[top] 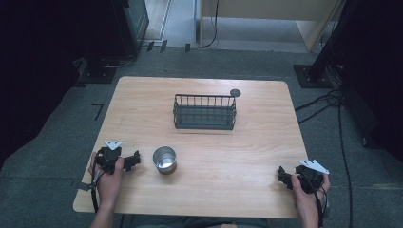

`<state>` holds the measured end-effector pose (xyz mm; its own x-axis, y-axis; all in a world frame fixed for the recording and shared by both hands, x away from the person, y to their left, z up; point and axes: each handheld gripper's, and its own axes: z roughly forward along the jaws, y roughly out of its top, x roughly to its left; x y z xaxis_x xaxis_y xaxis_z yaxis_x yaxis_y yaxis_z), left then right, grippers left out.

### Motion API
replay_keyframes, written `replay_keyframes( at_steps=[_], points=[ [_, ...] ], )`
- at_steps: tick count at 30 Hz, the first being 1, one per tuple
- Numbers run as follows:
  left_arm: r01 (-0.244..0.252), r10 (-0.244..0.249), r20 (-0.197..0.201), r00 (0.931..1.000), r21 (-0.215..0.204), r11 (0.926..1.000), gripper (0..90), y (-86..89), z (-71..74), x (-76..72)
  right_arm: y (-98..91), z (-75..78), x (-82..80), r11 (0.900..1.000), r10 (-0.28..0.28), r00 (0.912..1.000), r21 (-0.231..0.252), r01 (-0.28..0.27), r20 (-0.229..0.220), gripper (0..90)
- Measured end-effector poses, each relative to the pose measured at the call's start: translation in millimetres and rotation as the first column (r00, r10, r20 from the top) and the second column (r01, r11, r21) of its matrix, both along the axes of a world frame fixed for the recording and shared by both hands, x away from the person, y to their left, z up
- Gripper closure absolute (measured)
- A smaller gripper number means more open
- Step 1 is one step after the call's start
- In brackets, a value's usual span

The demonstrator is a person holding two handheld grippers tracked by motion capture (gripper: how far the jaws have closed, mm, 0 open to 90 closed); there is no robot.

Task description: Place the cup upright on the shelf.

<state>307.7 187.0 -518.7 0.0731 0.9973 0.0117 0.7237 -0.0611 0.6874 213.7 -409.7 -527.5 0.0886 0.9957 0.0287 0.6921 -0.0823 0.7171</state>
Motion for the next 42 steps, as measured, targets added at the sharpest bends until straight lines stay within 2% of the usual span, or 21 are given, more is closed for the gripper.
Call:
replay_keyframes(
  at_steps=[4, 5, 6, 8, 9, 12, 16, 19, 25, 31, 36, 39, 40, 42],
  points=[
    [0.000, 0.000, 0.000, 1.0000, 0.000, 1.0000, 0.0, 0.0, 0.0, 0.0, 2.7, 0.5, -1.2, 0.9998, -0.018, 0.9998, -0.002, 0.018, 0.002, 5.3],
    [0.000, 0.000, 0.000, 1.0000, 0.000, 1.0000, 0.0, 0.0, 0.0, 0.0, 3.8, 1.2, -1.6, 0.9996, -0.028, 0.9996, 0.004, 0.028, 0.007, 8.3],
    [0.000, 0.000, 0.000, 1.0000, 0.000, 1.0000, 0.0, 0.0, 0.0, 0.0, 7.5, 3.7, -1.9, 0.9988, -0.046, 0.9988, -0.019, 0.046, 0.016, 9.6],
    [0.000, 0.000, 0.000, 1.0000, 0.000, 1.0000, 0.0, 0.0, 0.0, 0.0, 9.2, 5.9, -1.8, 0.9991, -0.042, 0.9989, -0.011, 0.042, 0.020, 8.8],
    [0.000, 0.000, 0.000, 1.0000, 0.000, 1.0000, 0.0, 0.0, 0.0, 0.0, 12.8, 10.9, -0.9, 0.9997, -0.023, 0.9992, 0.012, 0.023, 0.033, 4.2],
    [0.000, 0.000, 0.000, 1.0000, 0.000, 1.0000, 0.0, 0.0, 0.0, 0.0, 18.3, 15.4, 1.0, 1.0000, -0.005, 0.9993, 0.007, 0.005, 0.036, 2.8],
    [0.001, -0.001, -0.001, 1.0000, 0.000, 1.0000, 0.0, 0.0, 0.0, 0.0, 37.5, 25.1, 6.3, 0.9981, 0.060, 0.9969, 0.010, -0.060, 0.051, 1.0],
    [0.000, 0.000, 0.000, 1.0000, 0.000, 1.0000, 0.0, 0.0, 0.0, 0.0, 46.1, 29.5, 8.4, 0.9966, 0.082, 0.9950, 0.008, -0.082, 0.058, 0.8],
    [0.000, 0.000, 0.000, 1.0000, 0.000, 1.0000, 0.0, 0.0, 0.0, 0.0, 70.3, 43.4, 14.8, 0.9895, 0.144, 0.9860, 0.004, -0.145, 0.084, 0.2],
    [0.000, 0.000, 0.000, 1.0000, 0.000, 1.0000, 0.0, 0.0, 0.0, 0.0, 95.8, 45.0, 25.7, 0.9805, 0.193, 0.9772, 0.018, -0.196, 0.088, 0.2],
    [0.000, 0.000, 0.000, 1.0000, -0.001, 1.0000, 0.0, -0.1, 0.0, 0.1, 117.1, 46.7, 35.1, 0.9701, 0.239, 0.9668, 0.021, -0.242, 0.090, 0.2],
    [0.000, 0.000, 0.000, 1.0000, 0.000, 1.0000, 0.0, 0.0, 0.0, 0.0, 133.9, 48.6, 40.6, 0.9601, 0.276, 0.9568, 0.018, -0.279, 0.090, 0.2],
    [0.000, 0.000, 0.000, 1.0000, 0.000, 1.0000, 0.0, 0.0, 0.0, 0.0, 133.9, 48.6, 40.6, 0.9601, 0.276, 0.9568, 0.018, -0.279, 0.090, 0.2],
    [0.000, 0.000, 0.000, 1.0000, 0.000, 1.0000, 0.0, 0.0, 0.0, 0.0, 141.8, 50.2, 42.3, 0.9544, 0.295, 0.9512, 0.022, -0.298, 0.092, 0.2]
  ],
)
